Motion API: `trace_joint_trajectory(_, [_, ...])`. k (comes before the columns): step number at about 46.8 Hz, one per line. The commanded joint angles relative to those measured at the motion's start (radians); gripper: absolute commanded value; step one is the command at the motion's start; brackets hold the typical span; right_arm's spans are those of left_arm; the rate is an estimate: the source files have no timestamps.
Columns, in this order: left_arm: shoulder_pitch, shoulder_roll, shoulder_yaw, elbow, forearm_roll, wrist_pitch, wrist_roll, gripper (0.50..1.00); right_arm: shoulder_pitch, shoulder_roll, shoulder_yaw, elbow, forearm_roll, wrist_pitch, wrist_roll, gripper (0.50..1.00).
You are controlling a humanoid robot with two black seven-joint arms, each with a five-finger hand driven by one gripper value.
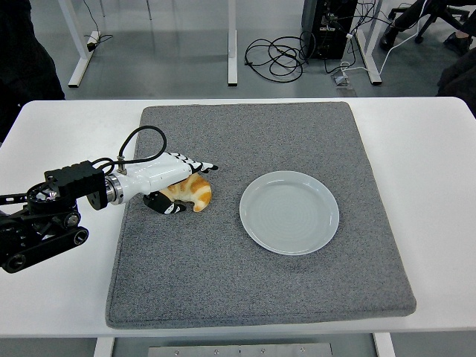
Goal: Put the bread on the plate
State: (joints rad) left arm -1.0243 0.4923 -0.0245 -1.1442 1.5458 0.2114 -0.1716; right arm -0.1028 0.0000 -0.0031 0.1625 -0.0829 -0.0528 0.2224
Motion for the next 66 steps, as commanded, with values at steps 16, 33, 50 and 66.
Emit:
trace_joint_trajectory(16, [0.004, 0.002, 0.000, 0.000, 0.000, 0.000, -0.045, 0.500, 0.000, 0.000, 0.000, 0.000, 0.000, 0.001, 0.000, 1.000])
trace_joint_trajectory(33, [-0.022, 0.003, -0.003, 0.000, 0.002, 0.000, -0.048, 0.500, 0.000, 0.000, 0.000, 0.000, 0.000, -0.001, 0.000, 1.000])
trace_joint_trajectory(50, [-0.223, 0.018, -0.011, 0.001, -0.010, 0.000, -0.045, 0.500, 0.000, 0.000, 0.000, 0.000, 0.000, 0.001, 0.000, 1.000])
trace_joint_trajectory(66, [-0.419, 0.060, -0.008, 0.000, -0.013, 0.003, -0.046, 0.500, 0.000, 0.000, 0.000, 0.000, 0.000, 0.001, 0.000, 1.000])
